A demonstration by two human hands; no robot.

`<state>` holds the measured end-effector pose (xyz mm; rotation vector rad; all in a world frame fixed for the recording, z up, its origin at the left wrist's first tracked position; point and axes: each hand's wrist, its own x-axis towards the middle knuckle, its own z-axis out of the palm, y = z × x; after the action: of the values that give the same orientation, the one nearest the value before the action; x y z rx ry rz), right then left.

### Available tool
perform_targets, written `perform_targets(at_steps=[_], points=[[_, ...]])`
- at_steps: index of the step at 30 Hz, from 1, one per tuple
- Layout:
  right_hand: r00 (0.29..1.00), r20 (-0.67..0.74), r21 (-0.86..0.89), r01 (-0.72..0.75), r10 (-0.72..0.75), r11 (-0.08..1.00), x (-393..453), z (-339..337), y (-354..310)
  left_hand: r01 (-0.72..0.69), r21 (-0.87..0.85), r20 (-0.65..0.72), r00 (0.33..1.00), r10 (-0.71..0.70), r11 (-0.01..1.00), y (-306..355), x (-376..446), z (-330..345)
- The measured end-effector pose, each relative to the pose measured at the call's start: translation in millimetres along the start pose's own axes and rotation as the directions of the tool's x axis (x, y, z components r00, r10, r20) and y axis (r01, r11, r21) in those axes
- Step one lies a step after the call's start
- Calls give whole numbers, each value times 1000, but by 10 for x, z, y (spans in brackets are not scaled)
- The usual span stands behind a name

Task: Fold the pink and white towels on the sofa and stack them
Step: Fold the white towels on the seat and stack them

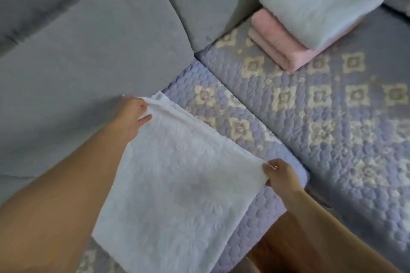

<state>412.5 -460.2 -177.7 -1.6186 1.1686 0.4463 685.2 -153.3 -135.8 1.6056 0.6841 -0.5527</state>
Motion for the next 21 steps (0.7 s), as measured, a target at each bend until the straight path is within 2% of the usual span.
perform_targets(at_steps=[5,10,12,14,16,17,18,19,20,21], points=[[999,-43,-111,-4,-1,994,515,105,192,0,125,-81,997,11,992,-336,525,357],[993,-115,-156,-4,-14,988,448,153,213,-14,276,-64,997,33,961,-339,654,477],[987,-149,-228,21,-56,974,440,162,236,-47,364,-11,998,55,930,-324,659,490],[986,-145,-276,38,-80,960,424,162,219,-141,428,47,990,133,893,-396,525,511],[992,-103,-295,35,-68,955,402,164,184,-249,486,-21,955,296,838,-597,111,515],[995,-82,-317,34,-63,948,379,168,161,-254,528,-93,931,352,811,-800,-157,457],[997,-60,-345,24,-48,938,341,167,119,-198,555,-190,915,356,808,-1065,-436,377],[998,-44,-366,24,-43,930,324,170,87,-80,539,-311,906,287,839,-1378,-753,250],[999,-31,-389,9,-23,921,308,174,30,84,473,-442,883,154,877,-1724,-1039,82],[1000,-28,-412,-6,-6,911,320,195,-3,290,392,-558,830,-25,873,-2110,-1335,-114]])
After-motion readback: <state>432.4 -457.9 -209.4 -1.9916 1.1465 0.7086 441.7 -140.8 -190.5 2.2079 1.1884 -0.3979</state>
